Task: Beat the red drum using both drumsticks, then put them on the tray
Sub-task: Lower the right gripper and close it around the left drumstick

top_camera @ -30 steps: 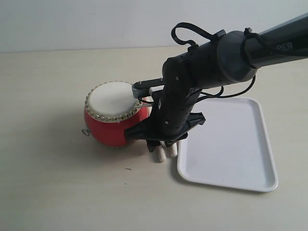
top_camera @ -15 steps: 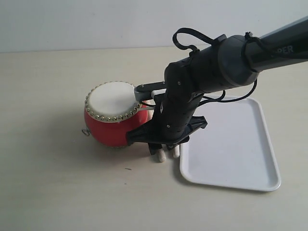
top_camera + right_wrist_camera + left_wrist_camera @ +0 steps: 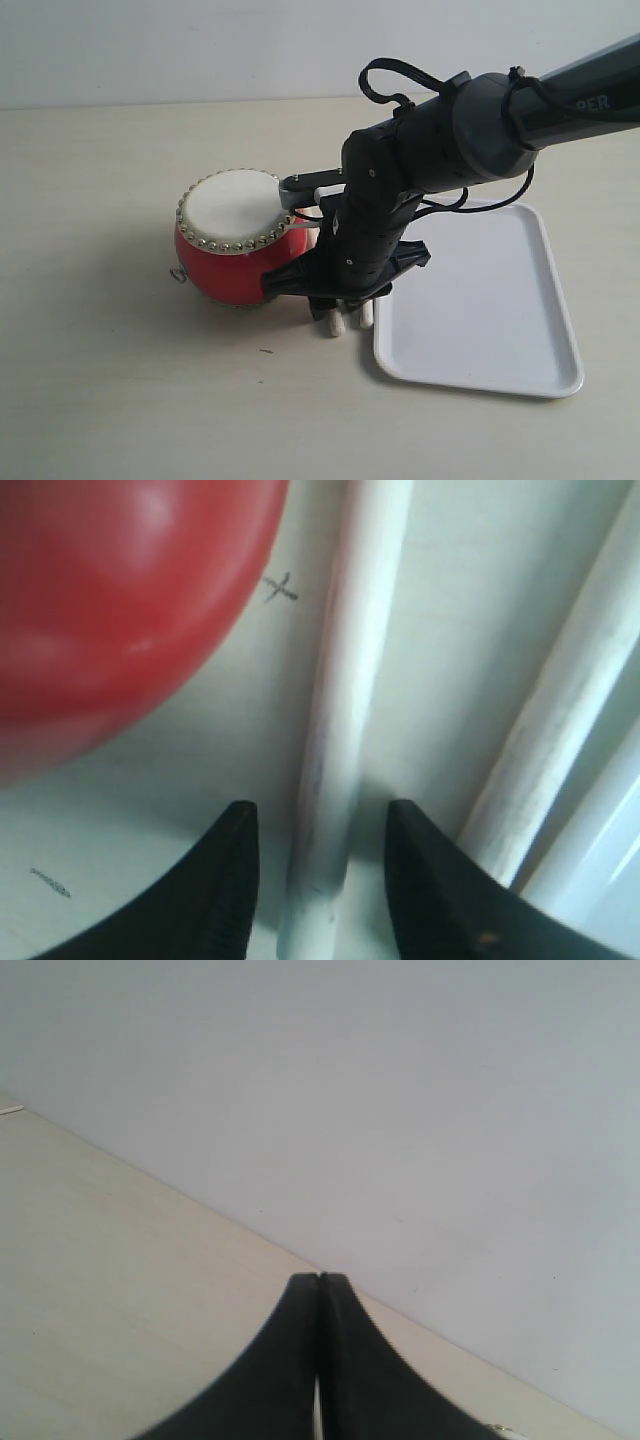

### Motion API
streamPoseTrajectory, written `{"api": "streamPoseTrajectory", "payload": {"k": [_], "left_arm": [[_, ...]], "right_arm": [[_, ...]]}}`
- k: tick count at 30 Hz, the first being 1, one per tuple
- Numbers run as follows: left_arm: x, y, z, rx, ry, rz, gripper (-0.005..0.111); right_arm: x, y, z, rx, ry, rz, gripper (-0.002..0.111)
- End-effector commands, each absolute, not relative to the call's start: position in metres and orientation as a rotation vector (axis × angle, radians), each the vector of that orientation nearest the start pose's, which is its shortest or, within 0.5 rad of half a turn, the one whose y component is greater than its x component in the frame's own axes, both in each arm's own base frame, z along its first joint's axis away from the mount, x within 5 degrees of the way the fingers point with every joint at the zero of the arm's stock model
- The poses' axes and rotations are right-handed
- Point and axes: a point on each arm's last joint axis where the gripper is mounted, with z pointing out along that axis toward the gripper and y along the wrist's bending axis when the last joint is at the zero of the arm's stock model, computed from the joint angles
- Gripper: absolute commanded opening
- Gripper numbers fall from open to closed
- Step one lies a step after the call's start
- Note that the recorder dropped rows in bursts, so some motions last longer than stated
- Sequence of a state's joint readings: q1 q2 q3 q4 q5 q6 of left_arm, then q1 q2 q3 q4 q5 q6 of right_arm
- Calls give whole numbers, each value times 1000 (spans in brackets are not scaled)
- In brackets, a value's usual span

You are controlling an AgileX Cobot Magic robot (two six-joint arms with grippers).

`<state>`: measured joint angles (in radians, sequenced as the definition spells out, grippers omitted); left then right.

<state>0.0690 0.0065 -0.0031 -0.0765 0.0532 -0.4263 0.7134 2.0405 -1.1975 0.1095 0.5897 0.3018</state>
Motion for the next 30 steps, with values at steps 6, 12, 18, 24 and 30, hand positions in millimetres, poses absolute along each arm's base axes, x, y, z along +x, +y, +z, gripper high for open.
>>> {"api": "streamPoseTrajectory", "payload": {"k": [6, 12, 18, 24, 30], "left_arm": [[56, 4, 208, -443, 1483, -358, 0], [56, 4, 208, -443, 1483, -358, 0], [56, 4, 208, -443, 1483, -358, 0], [56, 4, 208, -443, 1483, -358, 0], [56, 4, 208, -443, 1483, -358, 0]], "right_arm": [[283, 253, 112, -486, 2933, 248, 30], [282, 252, 112, -475, 2943, 244, 30], [281, 252, 112, -469, 2953, 241, 36], [280, 251, 112, -469, 2966, 233, 36], [281, 252, 112, -466, 2953, 241, 35]]}}
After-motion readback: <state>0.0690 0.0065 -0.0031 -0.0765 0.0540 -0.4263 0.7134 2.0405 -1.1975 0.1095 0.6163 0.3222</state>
